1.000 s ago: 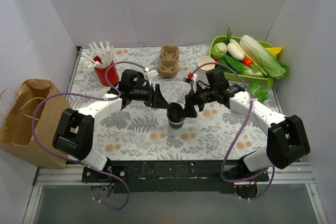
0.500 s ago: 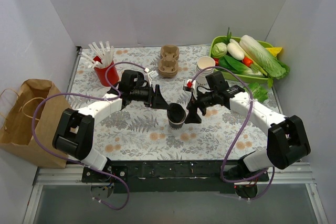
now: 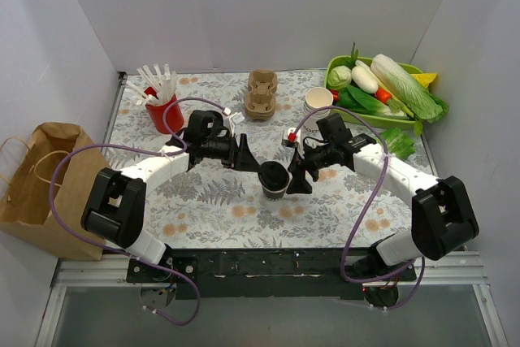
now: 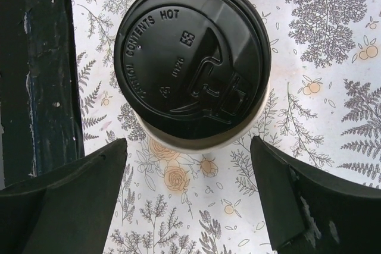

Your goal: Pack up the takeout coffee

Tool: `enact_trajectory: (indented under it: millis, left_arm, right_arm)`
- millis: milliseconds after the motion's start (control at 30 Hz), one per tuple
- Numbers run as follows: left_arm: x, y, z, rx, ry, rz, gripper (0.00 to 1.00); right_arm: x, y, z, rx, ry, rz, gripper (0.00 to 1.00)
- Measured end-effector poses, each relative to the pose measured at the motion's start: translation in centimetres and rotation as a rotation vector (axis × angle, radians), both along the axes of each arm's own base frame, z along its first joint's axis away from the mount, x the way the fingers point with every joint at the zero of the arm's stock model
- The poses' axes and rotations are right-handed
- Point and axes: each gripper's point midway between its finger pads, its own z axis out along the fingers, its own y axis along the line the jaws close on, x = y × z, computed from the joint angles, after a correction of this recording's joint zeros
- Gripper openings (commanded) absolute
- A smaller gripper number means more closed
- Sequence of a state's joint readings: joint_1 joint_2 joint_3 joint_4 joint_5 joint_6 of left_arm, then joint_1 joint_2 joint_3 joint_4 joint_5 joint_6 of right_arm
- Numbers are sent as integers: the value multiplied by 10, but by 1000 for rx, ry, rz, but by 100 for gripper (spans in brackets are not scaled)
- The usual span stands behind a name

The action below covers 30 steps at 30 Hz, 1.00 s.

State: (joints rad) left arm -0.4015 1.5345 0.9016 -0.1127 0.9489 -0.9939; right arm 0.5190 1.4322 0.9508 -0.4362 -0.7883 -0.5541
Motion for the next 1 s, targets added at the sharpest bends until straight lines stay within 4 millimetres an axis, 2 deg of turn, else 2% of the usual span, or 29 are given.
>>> enact_trajectory:
  millis: [433,1000]
  left_arm:
    - [-8,4,-12,17,23,-6,66]
    - [-10,5,-23,29,41,-12,66]
  right_arm:
    - [8,5,-4,2,-23,-7,89]
    - [-1,7,-5,27,14,16,91]
